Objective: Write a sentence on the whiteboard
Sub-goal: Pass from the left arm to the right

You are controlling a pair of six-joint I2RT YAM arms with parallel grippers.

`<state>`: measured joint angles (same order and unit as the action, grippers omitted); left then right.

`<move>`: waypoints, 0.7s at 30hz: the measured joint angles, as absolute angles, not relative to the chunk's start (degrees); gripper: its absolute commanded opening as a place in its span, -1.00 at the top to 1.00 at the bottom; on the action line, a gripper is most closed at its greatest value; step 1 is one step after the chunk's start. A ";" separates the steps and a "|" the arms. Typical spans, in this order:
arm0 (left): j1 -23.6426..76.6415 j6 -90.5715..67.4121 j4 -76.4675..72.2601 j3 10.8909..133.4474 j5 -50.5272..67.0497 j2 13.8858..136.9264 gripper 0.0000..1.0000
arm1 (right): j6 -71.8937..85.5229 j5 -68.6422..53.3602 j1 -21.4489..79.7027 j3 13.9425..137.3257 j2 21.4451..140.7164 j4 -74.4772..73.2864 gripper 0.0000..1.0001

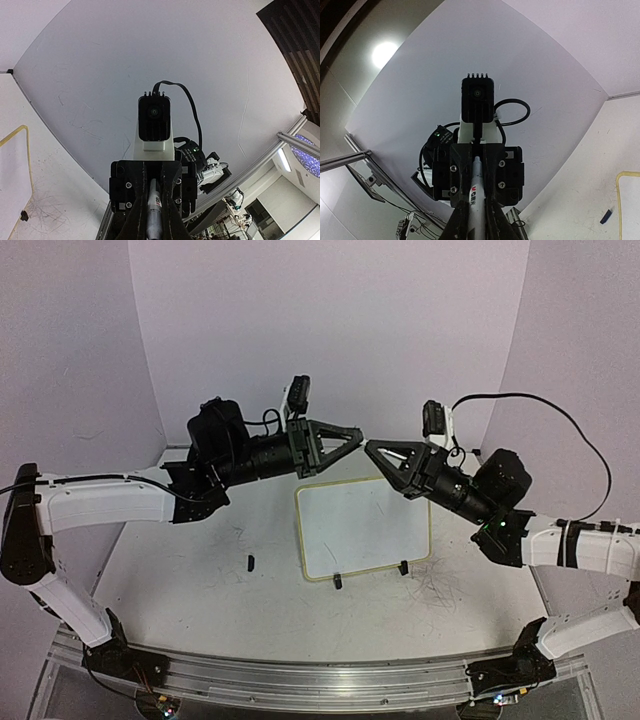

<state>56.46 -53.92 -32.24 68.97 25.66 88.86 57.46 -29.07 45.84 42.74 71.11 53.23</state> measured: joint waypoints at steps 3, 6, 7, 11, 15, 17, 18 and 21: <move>56.47 -53.78 -32.61 68.56 25.48 88.86 1.00 | 57.56 -28.21 45.82 42.74 71.13 53.27 0.65; 56.47 -53.60 -32.83 68.16 25.37 88.86 1.00 | 57.70 -27.34 45.79 42.74 71.15 53.34 0.65; 56.47 -53.55 -33.01 68.01 25.33 88.86 1.00 | 57.73 -27.14 45.78 42.74 71.19 53.34 0.67; 56.40 -53.36 -33.10 67.75 24.89 88.86 1.00 | 57.91 -26.97 45.67 42.76 71.85 53.79 0.78; 56.24 -53.24 -33.04 67.72 24.52 88.86 1.00 | 58.14 -27.39 45.43 43.04 72.70 54.61 0.68; 56.20 -53.02 -33.13 67.72 24.33 88.86 1.00 | 57.99 -27.92 45.24 43.35 72.99 54.68 0.68; 56.18 -52.95 -33.19 67.72 24.29 88.86 1.00 | 57.95 -28.20 45.20 43.40 73.02 54.66 0.68; 56.18 -52.90 -33.35 67.72 24.27 88.86 1.00 | 57.79 -29.05 45.19 43.40 73.06 54.63 0.66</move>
